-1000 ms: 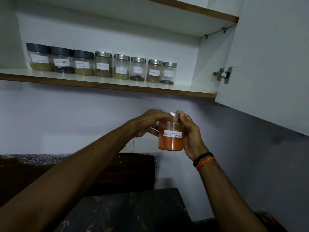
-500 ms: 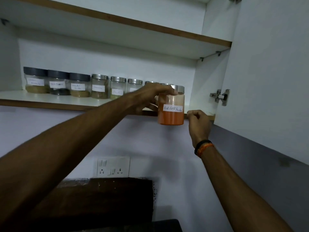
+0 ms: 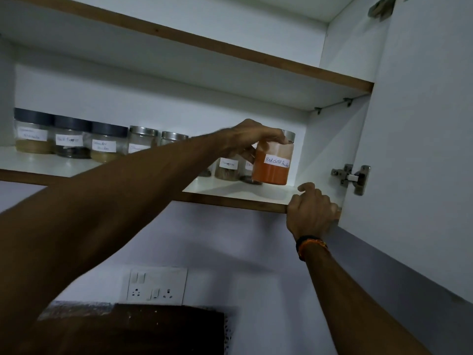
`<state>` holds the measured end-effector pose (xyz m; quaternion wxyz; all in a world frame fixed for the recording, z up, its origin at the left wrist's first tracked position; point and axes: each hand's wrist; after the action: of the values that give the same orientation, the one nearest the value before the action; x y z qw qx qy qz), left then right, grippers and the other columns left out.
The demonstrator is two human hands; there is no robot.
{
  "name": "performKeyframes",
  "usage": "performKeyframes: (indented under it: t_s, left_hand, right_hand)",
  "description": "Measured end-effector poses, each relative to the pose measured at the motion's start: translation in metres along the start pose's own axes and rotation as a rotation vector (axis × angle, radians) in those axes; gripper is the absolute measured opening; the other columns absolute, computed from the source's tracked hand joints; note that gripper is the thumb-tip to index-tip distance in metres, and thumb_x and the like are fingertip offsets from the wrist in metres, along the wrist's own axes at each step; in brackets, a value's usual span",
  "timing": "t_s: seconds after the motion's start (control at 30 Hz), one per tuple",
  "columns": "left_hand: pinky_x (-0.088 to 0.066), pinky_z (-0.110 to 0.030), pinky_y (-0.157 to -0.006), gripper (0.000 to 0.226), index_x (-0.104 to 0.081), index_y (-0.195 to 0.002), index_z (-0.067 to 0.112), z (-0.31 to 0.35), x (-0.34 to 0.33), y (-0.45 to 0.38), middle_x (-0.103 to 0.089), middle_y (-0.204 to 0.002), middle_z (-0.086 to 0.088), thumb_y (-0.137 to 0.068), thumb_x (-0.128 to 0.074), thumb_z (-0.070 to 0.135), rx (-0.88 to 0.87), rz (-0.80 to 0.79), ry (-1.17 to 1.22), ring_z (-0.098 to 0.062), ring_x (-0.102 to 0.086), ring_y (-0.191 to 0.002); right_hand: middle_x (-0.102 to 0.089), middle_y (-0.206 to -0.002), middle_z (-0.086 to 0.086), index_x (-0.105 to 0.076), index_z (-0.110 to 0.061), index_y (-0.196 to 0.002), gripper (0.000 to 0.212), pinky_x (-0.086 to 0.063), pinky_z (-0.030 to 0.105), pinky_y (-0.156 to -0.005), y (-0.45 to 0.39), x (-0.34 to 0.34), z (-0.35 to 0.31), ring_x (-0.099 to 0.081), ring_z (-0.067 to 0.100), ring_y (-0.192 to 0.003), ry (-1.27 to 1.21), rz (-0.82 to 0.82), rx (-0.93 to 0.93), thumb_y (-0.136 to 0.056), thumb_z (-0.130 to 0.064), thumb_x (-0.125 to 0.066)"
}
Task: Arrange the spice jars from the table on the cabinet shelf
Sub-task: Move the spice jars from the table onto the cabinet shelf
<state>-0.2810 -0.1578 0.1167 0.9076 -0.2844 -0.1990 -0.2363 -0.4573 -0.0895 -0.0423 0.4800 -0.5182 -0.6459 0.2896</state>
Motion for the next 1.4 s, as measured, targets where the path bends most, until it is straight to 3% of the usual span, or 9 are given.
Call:
performKeyframes:
  t_s: [0.2,0.33,0.53,0.7,0.83,1.03,1.23,1.4]
  left_hand:
    - [-0.061,-0.032,-0.060,0.051,-0.067,-0.101,0.019,-0.032,-0.027,-0.046,-0.073,-0.101,-0.003,-0.066,-0.081,0.054,0.035,-0.039,-0.013,-0.025,-0.073,-0.090]
    - [-0.060,-0.030,-0.057,0.063,-0.066,-0.102,0.019,-0.050,-0.045,-0.069,-0.073,-0.102,-0.003,-0.055,-0.083,0.058,0.060,-0.034,-0.013,-0.025,-0.072,-0.092]
    - [-0.061,-0.033,-0.070,0.055,-0.064,-0.110,0.013,-0.057,-0.053,-0.090,-0.070,-0.108,-0.006,-0.069,-0.085,0.042,0.004,-0.029,-0.019,-0.024,-0.069,-0.097]
    - [-0.051,-0.026,-0.073,0.035,-0.071,-0.103,0.015,-0.045,-0.048,-0.103,-0.070,-0.109,-0.002,-0.075,-0.085,0.033,-0.239,0.039,-0.298,-0.020,-0.065,-0.101]
    - [-0.054,-0.034,-0.081,0.040,-0.075,-0.113,0.009,-0.036,-0.044,-0.109,-0.074,-0.111,-0.005,-0.082,-0.080,0.035,-0.346,-0.020,-0.564,-0.022,-0.067,-0.100]
    - [-0.058,-0.039,-0.088,0.045,-0.070,-0.123,0.006,-0.036,-0.045,-0.119,-0.073,-0.120,-0.010,-0.088,-0.074,0.034,-0.353,-0.054,-0.754,-0.026,-0.069,-0.102]
    - [-0.051,-0.030,-0.078,0.042,-0.070,-0.123,0.006,-0.040,-0.050,-0.122,-0.073,-0.118,-0.010,-0.090,-0.072,0.032,-0.361,-0.002,-0.785,-0.024,-0.069,-0.099]
    - [-0.054,-0.034,-0.082,0.042,-0.070,-0.124,0.007,-0.045,-0.051,-0.125,-0.073,-0.119,-0.009,-0.091,-0.070,0.034,-0.354,0.016,-0.809,-0.024,-0.069,-0.099]
  right_hand:
    - [-0.058,-0.072,0.004,-0.062,-0.012,-0.077,0.038,-0.026,0.033,-0.074,0.000,-0.010,0.006,-0.041,0.017,-0.069,-0.030,0.090,0.021,-0.084,-0.032,-0.031]
    - [-0.056,-0.067,0.003,-0.062,-0.012,-0.071,0.035,-0.026,0.031,-0.072,0.000,-0.017,0.006,-0.044,0.018,-0.064,-0.078,0.154,0.000,-0.085,-0.030,-0.036]
    - [-0.051,-0.060,0.001,-0.055,-0.013,-0.063,0.030,-0.021,0.029,-0.069,0.000,-0.022,0.008,-0.038,0.015,-0.058,-0.152,0.249,0.022,-0.083,-0.028,-0.040]
    - [-0.054,-0.058,0.001,-0.057,-0.013,-0.062,0.029,-0.023,0.028,-0.071,0.000,-0.025,0.010,-0.039,0.014,-0.057,-0.183,0.266,0.026,-0.083,-0.027,-0.041]
    - [-0.059,-0.058,0.001,-0.064,-0.014,-0.062,0.031,-0.026,0.027,-0.073,-0.001,-0.026,0.010,-0.041,0.012,-0.057,-0.213,0.274,0.020,-0.082,-0.026,-0.045]
    - [-0.066,-0.059,0.001,-0.071,-0.014,-0.064,0.027,-0.025,0.027,-0.075,-0.001,-0.024,0.009,-0.048,0.013,-0.056,-0.187,0.247,0.015,-0.081,-0.024,-0.053]
    - [-0.069,-0.063,-0.001,-0.075,-0.015,-0.067,0.028,-0.025,0.026,-0.078,-0.001,-0.024,0.009,-0.054,0.014,-0.060,-0.186,0.235,0.010,-0.082,-0.025,-0.053]
    - [-0.070,-0.064,-0.001,-0.075,-0.016,-0.068,0.031,-0.026,0.026,-0.079,-0.001,-0.023,0.008,-0.054,0.013,-0.060,-0.190,0.236,0.011,-0.083,-0.027,-0.050]
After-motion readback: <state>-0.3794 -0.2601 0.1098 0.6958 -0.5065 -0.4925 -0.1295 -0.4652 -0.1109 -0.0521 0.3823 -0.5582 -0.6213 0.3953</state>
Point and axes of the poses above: each hand's wrist, its own y-axis away from the middle knuckle, its own x-axis out of the back of the hand, z = x × y
